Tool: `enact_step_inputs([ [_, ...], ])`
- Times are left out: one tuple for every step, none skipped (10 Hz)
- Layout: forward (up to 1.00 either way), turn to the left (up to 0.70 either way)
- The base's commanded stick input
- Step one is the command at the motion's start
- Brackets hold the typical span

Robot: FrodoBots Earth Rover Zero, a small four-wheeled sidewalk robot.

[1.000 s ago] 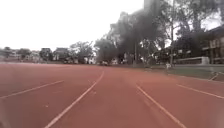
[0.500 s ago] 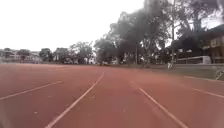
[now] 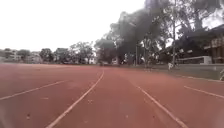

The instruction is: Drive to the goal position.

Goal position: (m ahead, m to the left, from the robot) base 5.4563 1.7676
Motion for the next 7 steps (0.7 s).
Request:
enact_step_inputs([
  [0.45, 0.0],
  [0.45, 0.0],
  [0.45, 0.0],
  [0.45, 0.0],
  [0.45, 0.0],
  [0.45, 0.0],
  [0.45, 0.0],
])
